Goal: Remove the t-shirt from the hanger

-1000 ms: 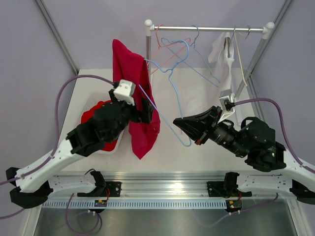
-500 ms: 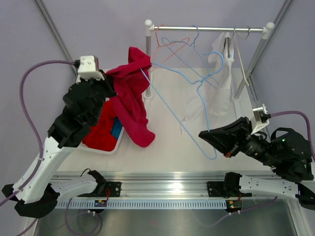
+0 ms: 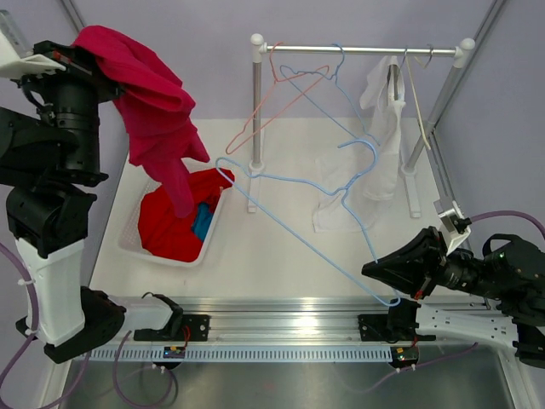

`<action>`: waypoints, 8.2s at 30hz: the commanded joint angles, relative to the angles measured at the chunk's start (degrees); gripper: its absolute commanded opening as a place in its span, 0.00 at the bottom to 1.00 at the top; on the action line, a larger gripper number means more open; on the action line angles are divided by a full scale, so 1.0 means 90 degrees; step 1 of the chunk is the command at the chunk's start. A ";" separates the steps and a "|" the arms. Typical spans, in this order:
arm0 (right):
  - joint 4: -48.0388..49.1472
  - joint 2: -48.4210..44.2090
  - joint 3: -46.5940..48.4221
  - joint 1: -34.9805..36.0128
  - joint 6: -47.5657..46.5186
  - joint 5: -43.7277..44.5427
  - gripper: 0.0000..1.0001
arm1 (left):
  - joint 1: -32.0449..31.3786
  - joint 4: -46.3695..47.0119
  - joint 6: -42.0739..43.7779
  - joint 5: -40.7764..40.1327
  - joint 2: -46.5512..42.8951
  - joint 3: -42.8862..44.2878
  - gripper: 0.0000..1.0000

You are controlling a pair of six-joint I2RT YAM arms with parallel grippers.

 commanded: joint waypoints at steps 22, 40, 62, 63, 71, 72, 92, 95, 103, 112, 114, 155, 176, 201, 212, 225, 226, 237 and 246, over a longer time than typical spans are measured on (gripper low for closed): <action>-0.1429 0.1616 0.0654 -0.0012 -0.0284 0.6182 0.00 | 0.2333 0.1025 -0.2651 0.0874 -0.3378 -0.8140 0.21; -0.0189 0.2818 0.1652 -0.2020 -0.2716 0.5662 0.00 | 0.2294 0.0058 -0.2389 0.4077 -0.5763 -0.9119 0.99; -0.1048 0.2253 0.0677 -0.3352 -0.1291 0.3578 0.00 | 0.1230 -0.0078 -0.2057 0.4167 -0.6525 -0.9461 0.99; -0.1135 0.2136 0.0627 -0.3352 -0.1252 0.3636 0.00 | 0.1230 -0.0078 -0.2067 0.4177 -0.6525 -0.9451 0.99; -0.1429 0.1822 0.0695 -0.3362 -0.1201 0.3520 0.00 | 0.1200 -0.0108 -0.2106 0.4323 -0.6545 -0.9558 0.99; -0.1449 0.2016 0.0715 -0.3352 -0.1231 0.3568 0.00 | 0.1200 -0.0098 -0.2096 0.4304 -0.6526 -0.9578 0.99; -0.1049 0.3180 0.0470 -0.3586 -0.1379 0.1008 0.00 | 0.1093 -0.0147 -0.1881 0.4060 -0.6818 -0.9861 0.99; -0.1096 0.3432 0.1112 -0.3596 -0.1388 0.2371 0.00 | 0.1093 -0.0137 -0.1910 0.4108 -0.6799 -0.9871 0.99; -0.0893 0.4400 0.1837 -0.3684 -0.1632 0.4281 0.00 | 0.1103 -0.0147 -0.1901 0.4108 -0.6838 -0.9891 0.99; -0.1136 0.5026 0.2639 -0.3879 -0.1535 0.4682 0.00 | 0.1064 -0.0137 -0.1910 0.4177 -0.6838 -0.9900 0.99; -0.1340 0.4821 0.2610 -0.3879 -0.1350 0.4371 0.00 | 0.1044 -0.0137 -0.1910 0.4177 -0.6838 -0.9900 0.99; 0.0582 0.5730 0.2590 -0.5315 -0.2131 0.2153 0.15 | 0.0907 -0.0127 -0.1891 0.4304 -0.6858 -0.9900 0.99; -0.0793 0.6157 0.4835 -0.6447 -0.2160 0.3335 0.69 | 0.0761 -0.0137 -0.1862 0.4333 -0.7150 -0.9920 0.99; -0.1526 0.7778 0.6668 -0.7161 -0.2169 0.1744 0.00 | 0.0722 -0.0137 -0.1862 0.4362 -0.7151 -0.9910 0.99; 0.0903 0.6453 0.4780 -0.7161 -0.2413 0.1186 0.00 | 0.0722 -0.0127 -0.1871 0.4352 -0.7131 -0.9920 0.99; 0.2389 0.5037 0.1977 -0.7161 -0.2072 0.1235 0.00 | 0.0683 -0.0117 -0.1891 0.4333 -0.7082 -0.9910 0.99; 0.2438 0.4968 0.1839 -0.7151 -0.1985 0.1235 0.00 | 0.0683 -0.0127 -0.1901 0.4333 -0.7082 -0.9920 0.99; 0.2546 0.3376 -0.0387 -0.6215 -0.1301 0.2374 0.00 | 0.0653 0.0262 -0.2329 0.4898 -0.6624 -0.9540 0.98; 0.1473 0.1355 -0.1570 -0.4466 -0.0207 0.3314 0.00 | 0.0634 0.2195 -0.4204 0.6608 -0.5481 -0.9178 0.81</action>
